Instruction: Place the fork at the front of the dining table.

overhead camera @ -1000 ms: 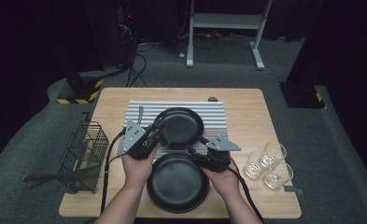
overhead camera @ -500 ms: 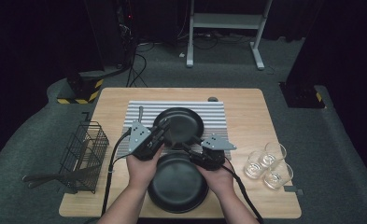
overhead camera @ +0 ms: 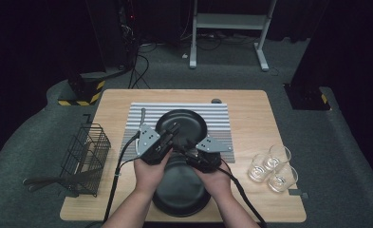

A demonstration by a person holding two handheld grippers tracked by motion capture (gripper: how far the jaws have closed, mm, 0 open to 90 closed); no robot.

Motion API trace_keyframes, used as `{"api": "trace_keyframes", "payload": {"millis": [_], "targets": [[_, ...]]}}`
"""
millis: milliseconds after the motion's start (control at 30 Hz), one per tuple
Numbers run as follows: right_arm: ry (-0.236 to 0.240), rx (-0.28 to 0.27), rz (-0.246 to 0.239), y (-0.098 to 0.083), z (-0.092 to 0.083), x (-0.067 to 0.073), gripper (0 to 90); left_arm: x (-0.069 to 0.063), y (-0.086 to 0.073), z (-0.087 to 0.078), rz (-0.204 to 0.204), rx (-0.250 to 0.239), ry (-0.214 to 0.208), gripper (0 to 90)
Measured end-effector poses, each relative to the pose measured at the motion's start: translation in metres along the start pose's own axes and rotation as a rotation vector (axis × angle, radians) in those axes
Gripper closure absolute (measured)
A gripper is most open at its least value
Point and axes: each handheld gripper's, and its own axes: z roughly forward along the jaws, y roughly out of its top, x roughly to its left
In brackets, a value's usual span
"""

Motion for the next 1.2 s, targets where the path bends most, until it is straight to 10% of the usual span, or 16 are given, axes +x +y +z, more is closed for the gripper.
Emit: {"api": "trace_keyframes", "payload": {"millis": [1200], "targets": [[-0.015,-0.05,-0.024,0.0032,0.0064,0.0083,76.5,-0.0038,0.0008,0.0005,-0.005,0.015,-0.011,86.3]]}}
